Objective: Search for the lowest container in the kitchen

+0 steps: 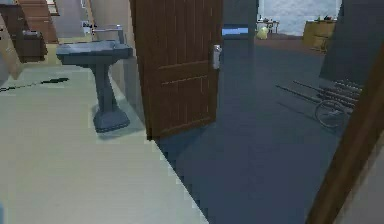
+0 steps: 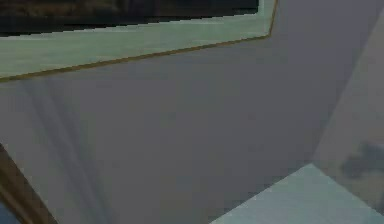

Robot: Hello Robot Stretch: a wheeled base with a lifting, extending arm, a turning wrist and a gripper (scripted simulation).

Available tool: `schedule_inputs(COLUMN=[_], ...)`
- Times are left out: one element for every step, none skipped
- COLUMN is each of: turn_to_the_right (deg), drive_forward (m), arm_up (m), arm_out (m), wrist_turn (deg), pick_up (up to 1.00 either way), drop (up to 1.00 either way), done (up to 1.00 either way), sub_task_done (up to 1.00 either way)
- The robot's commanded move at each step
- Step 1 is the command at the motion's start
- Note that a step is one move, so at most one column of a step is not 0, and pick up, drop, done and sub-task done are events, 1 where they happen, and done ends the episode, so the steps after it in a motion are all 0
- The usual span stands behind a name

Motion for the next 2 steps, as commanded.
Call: schedule_inputs(turn_to_the_right=[0.0, 27.0], drive_forward=[0.75, 0.0], arm_up=[0.0, 0.0], arm_out=[0.0, 0.0], wrist_turn=[0.0, 0.0], pick_up=[0.0, 0.0], drop=[0.0, 0.0], done=[0.0, 0.0], sub_task_done=[0.0, 0.0])
